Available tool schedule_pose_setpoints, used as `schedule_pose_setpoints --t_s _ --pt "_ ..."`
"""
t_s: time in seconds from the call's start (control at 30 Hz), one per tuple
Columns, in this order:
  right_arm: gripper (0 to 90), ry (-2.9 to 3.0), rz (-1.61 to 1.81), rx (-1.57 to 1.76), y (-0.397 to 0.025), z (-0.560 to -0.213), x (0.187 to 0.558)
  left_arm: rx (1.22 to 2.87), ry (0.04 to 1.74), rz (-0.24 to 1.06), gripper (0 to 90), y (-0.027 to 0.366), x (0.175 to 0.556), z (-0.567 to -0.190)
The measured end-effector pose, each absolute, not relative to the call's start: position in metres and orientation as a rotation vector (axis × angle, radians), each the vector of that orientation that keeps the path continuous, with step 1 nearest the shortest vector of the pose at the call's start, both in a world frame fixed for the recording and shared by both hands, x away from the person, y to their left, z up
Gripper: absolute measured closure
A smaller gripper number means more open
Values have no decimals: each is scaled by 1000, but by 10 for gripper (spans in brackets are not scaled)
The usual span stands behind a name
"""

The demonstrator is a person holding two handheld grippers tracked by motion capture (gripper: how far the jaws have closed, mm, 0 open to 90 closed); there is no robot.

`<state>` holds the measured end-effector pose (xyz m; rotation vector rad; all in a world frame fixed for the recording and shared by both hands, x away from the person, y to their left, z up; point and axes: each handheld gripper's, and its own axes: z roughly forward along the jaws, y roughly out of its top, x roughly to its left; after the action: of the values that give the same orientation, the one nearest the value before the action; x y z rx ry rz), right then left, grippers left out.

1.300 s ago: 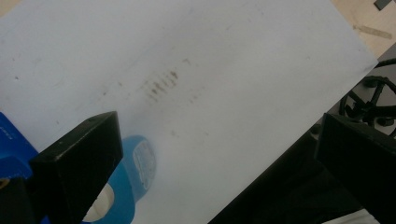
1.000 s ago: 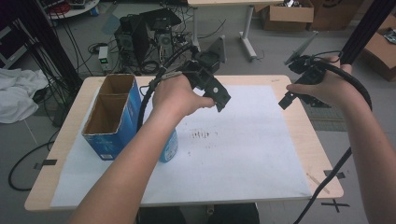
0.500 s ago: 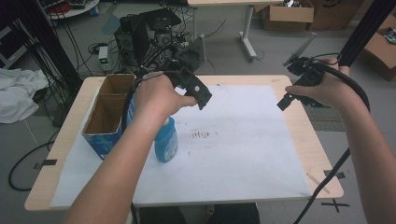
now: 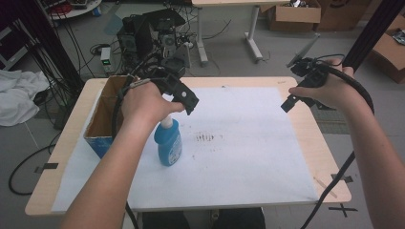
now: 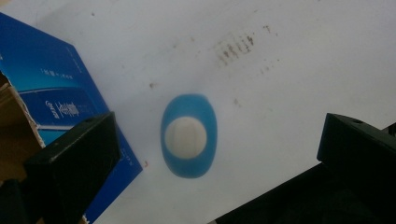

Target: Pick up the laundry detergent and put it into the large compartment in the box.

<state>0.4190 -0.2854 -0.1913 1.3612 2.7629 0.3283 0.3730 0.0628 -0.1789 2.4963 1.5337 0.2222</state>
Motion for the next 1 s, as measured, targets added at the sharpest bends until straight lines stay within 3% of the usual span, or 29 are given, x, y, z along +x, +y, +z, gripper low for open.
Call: schedule_pose_setpoints --t_s 1.0 --pt "193 2769 321 1365 -285 -201 421 2567 1614 146 2 77 384 -252"
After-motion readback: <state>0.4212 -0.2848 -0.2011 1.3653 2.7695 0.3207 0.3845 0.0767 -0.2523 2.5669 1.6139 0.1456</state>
